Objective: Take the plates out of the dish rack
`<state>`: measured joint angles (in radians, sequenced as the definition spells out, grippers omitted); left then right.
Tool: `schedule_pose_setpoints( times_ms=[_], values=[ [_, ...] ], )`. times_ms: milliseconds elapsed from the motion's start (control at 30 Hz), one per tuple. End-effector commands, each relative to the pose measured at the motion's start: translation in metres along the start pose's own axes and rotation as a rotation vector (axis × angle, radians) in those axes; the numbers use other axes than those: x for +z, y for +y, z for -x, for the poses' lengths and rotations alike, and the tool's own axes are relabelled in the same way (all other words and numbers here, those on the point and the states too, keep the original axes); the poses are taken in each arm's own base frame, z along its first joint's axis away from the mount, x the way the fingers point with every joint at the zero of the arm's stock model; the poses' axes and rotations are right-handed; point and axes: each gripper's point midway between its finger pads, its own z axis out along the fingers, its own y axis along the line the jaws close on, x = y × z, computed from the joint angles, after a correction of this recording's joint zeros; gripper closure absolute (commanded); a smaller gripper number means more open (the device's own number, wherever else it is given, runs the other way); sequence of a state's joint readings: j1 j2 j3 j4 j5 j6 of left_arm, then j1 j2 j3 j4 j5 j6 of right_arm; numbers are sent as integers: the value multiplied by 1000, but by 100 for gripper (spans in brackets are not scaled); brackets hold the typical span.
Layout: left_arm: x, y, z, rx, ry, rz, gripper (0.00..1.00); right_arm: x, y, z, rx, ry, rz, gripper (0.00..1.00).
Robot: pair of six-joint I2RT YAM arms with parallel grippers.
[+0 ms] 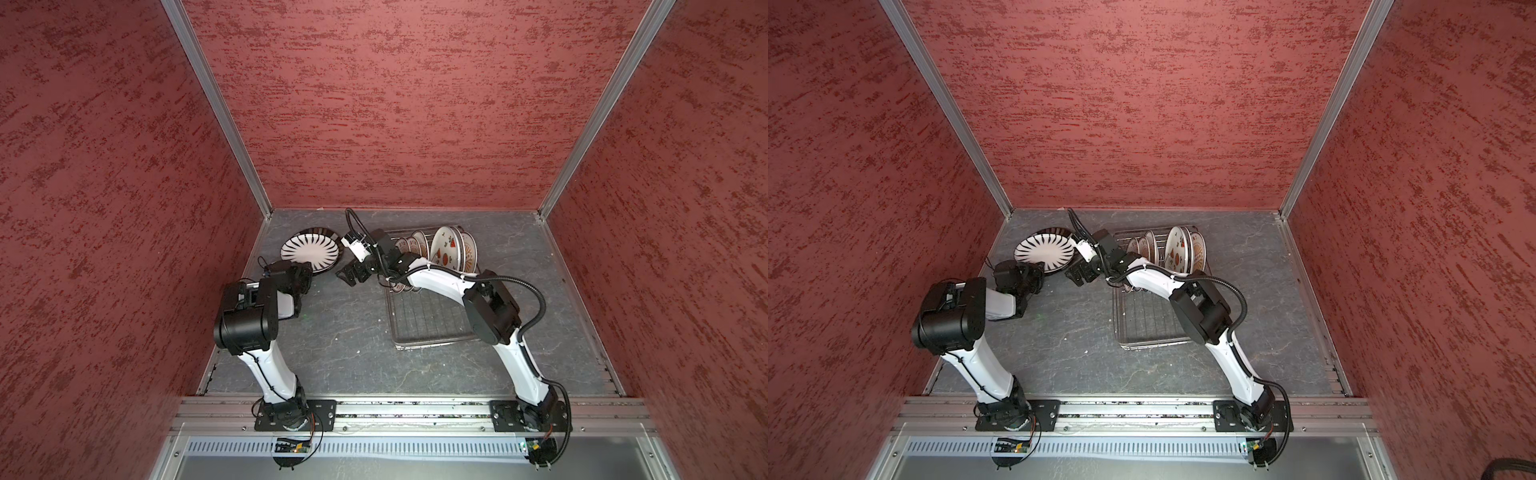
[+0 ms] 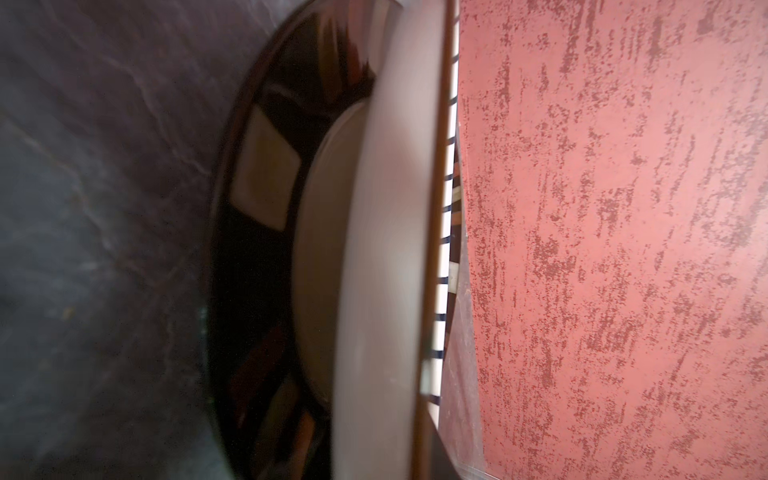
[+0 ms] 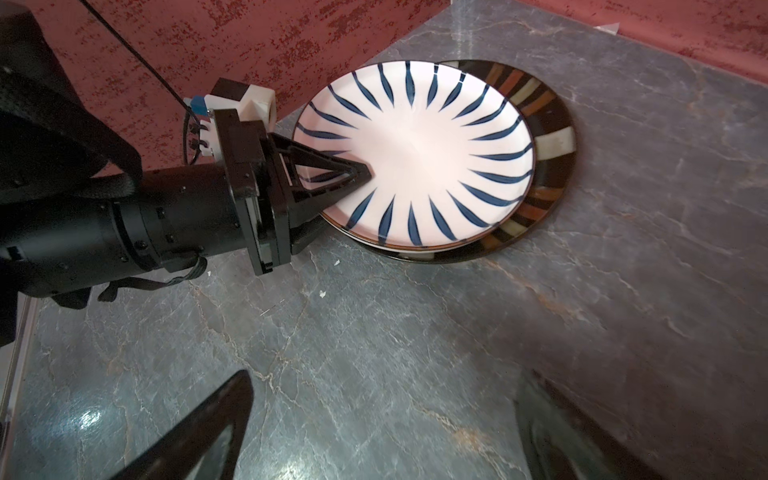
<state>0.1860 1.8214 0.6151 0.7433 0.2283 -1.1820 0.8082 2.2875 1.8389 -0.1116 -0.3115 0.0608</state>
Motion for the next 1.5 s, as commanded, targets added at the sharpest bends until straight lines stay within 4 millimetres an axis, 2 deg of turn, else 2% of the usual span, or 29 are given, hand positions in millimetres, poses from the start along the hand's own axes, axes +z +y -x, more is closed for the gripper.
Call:
schedule_pose_setpoints(
  times_ms=[0,100,367,500,567,1133,1400,1467],
  values=[
    [-2,-24,13,39,-42,-67,80,-2,1,5,-5,-9,1,1],
    [-5,-22,14,39,-57,-78,75,-3,2,6,-4,-12,3,1],
    [1,-22,15,84,-40,-27,75,-5,4,7,7,-24,12,1],
    [-2,-20,18,100,-70,3,74,-5,4,6,10,-22,12,1],
    [-1,-17,18,105,-73,34,67,-5,4,6,10,-23,12,1],
    [-12,-5,31,180,-165,150,65,-7,5,12,14,-39,12,1],
    [-17,-8,35,202,-206,163,64,-9,6,12,16,-41,13,2],
    [-18,-7,36,210,-220,171,57,-10,6,13,17,-47,12,2]
  ],
)
